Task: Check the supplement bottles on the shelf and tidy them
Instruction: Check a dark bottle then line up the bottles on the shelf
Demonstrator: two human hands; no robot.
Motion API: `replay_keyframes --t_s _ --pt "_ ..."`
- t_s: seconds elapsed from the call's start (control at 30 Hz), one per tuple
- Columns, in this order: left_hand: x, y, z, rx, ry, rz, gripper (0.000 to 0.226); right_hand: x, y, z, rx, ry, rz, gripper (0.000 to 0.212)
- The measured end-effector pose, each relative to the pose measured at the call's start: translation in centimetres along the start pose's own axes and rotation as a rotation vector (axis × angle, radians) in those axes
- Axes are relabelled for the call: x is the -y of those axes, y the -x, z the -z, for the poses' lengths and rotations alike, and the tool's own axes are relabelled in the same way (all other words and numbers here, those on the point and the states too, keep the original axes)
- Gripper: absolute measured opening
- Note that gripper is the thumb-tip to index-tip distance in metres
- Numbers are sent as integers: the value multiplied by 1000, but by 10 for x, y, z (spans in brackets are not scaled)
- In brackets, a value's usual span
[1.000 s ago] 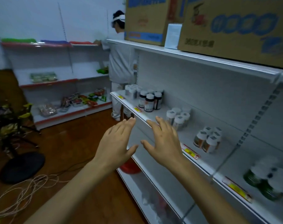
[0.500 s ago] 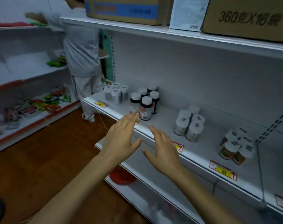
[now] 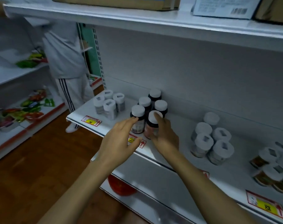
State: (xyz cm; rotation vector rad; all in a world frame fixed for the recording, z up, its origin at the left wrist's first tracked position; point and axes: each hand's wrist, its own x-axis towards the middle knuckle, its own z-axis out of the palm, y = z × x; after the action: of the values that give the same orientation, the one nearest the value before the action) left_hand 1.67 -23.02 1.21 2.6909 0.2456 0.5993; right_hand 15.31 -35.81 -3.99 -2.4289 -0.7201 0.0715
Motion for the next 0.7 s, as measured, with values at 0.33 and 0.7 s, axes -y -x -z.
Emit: replay_keyframes --t_s 0.33,0.7 --pt "40 -55 -24 235 619 -143 74 28 26 38 -467 -547 -168 55" --pt "9 -63 4 799 1908 359 57 90 45 59 -619 -1038 -289 53"
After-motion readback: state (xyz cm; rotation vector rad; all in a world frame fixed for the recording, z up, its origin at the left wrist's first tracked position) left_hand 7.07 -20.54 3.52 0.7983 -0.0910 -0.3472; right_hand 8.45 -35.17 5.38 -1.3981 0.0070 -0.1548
